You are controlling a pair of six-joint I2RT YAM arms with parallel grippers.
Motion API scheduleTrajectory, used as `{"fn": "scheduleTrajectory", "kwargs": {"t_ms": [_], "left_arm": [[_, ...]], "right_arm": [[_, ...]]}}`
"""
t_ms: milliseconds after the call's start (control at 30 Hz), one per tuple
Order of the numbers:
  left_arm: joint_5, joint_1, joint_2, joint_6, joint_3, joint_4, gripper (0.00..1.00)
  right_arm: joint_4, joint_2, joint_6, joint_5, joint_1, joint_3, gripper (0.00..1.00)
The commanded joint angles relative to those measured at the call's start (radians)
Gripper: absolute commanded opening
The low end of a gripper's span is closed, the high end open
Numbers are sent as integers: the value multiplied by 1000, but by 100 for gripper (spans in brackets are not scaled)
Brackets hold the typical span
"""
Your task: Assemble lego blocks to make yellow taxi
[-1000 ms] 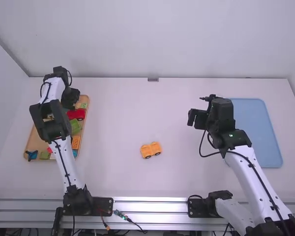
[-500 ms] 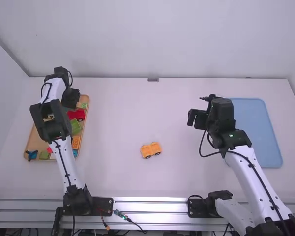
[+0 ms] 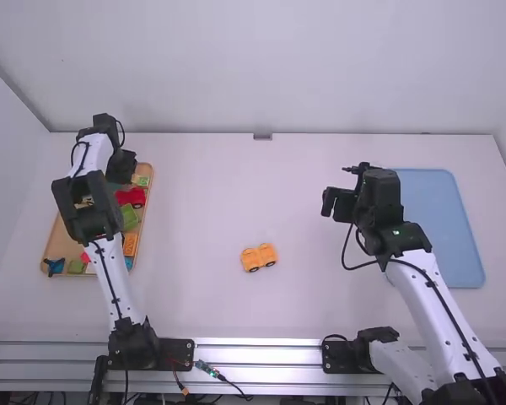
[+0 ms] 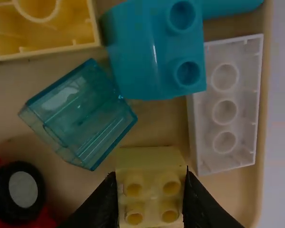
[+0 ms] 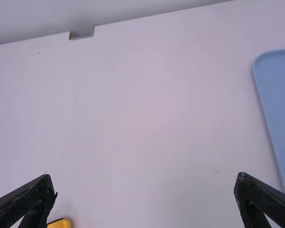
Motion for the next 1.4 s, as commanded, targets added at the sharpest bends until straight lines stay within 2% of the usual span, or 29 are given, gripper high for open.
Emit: {"fn": "scheduleTrajectory", "kwargs": {"t_ms": [0,33,133,200,367,600,667,933,1167,1367], "left_arm": [[-4,-2,6,-2,-13,-6,25],[-4,-1,6,-3,-10,-13,19],[-3,-2,6,1,1,-19,12],[29,-2,6,38,29,-19,2],[51,-3,6,68,122,-65,2],[-7,-3,6,67,315,-298,2],[-11,-3,6,131,371,-349,2],[-54,-43,2,235,477,-486,2],[-74,-143,-6,333,465,-426,2],[-222,-255,-7,330,457,-386,2]], "right_arm": [[-2,-14,0,8,5,32,100],[-2,-14,0,8,5,32,100],[-2,-14,0,8,5,32,100],[-2,-14,0,8,5,32,100],[-2,-14,0,8,5,32,100],[-1,-16,0,8,5,32,100],[-2,-16,0,8,5,32,100],[2,-16,0,-36,5,32,100],[5,-16,-8,-41,5,32,100],[11,-16,-28,-42,5,32,100]]}}
